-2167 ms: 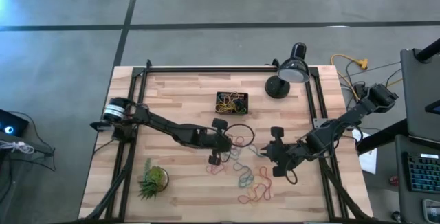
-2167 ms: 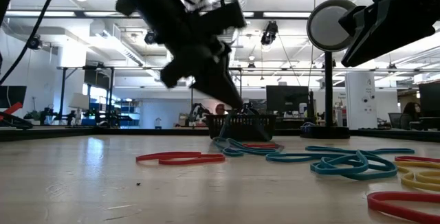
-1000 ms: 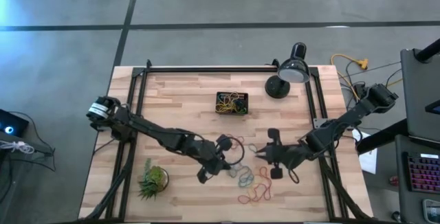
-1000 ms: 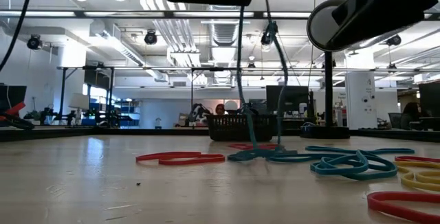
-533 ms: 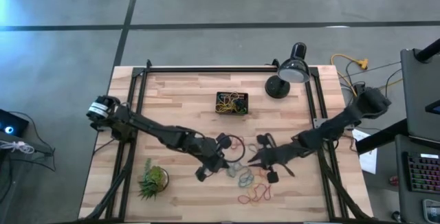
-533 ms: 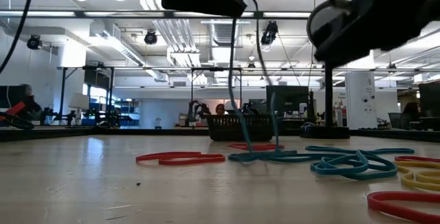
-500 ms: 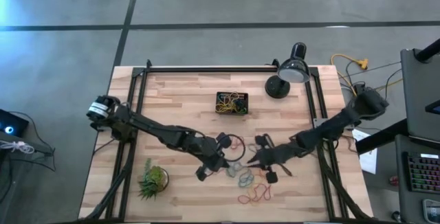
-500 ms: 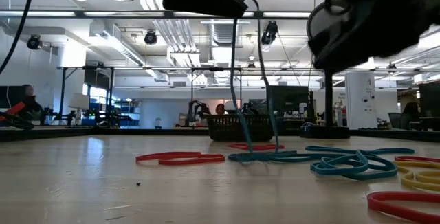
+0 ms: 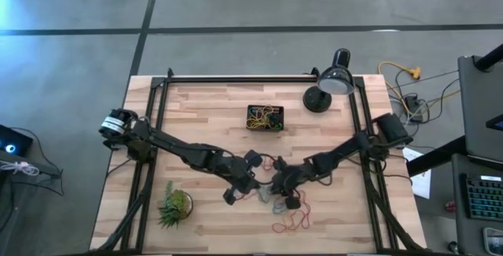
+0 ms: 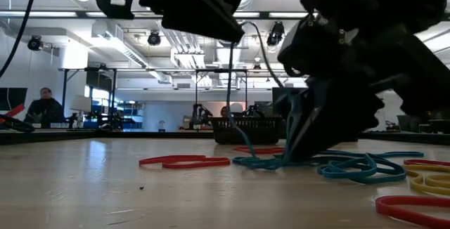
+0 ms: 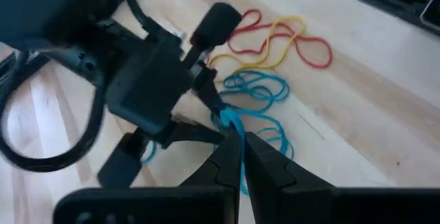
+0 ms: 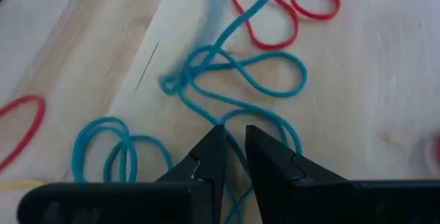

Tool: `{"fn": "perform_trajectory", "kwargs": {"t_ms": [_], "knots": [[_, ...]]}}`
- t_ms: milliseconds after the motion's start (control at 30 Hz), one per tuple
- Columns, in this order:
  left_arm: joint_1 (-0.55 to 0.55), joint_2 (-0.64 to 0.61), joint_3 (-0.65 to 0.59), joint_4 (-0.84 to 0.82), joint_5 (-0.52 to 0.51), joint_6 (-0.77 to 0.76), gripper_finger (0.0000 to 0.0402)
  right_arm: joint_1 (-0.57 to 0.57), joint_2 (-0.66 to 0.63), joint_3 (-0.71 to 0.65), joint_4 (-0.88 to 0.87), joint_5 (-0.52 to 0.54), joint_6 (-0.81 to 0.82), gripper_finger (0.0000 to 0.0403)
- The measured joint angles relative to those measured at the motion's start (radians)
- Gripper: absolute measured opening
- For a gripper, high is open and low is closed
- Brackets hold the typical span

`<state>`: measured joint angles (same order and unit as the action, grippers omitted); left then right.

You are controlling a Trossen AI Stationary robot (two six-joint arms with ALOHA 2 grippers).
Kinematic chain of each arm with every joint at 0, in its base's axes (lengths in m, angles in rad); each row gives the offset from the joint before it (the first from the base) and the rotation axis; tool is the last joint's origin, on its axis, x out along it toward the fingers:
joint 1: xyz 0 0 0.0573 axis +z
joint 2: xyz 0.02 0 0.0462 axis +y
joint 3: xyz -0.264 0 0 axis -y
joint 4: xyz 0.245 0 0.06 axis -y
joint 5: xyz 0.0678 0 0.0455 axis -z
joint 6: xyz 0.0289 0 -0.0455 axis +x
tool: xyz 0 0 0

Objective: Pick and place rubber bands into bin
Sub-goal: Put the blue rubber band into the basket

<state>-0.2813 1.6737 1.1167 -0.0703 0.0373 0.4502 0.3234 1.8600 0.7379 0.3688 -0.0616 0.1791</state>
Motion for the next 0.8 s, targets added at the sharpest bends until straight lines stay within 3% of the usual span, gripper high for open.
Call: {"fn": "perform_trajectory", "kwargs": {"t_ms": [167,467,800], "knots": [[0.0,-0.046,-0.024,-0.04,-0.041,-0.033,0.0,-0.017,0.033,0.025,-0.049,-0.026,0.035,0.0056],[-0.012,-0.277,-0.045,-0.158,-0.151,-0.073,0.0,-0.025,-0.002,0.019,-0.1,-0.029,0.046,0.0056],[-0.015,-0.496,-0.106,-0.025,-0.171,-0.027,0.0,-0.025,-0.002,0.012,-0.099,-0.027,0.046,0.0056]]}}
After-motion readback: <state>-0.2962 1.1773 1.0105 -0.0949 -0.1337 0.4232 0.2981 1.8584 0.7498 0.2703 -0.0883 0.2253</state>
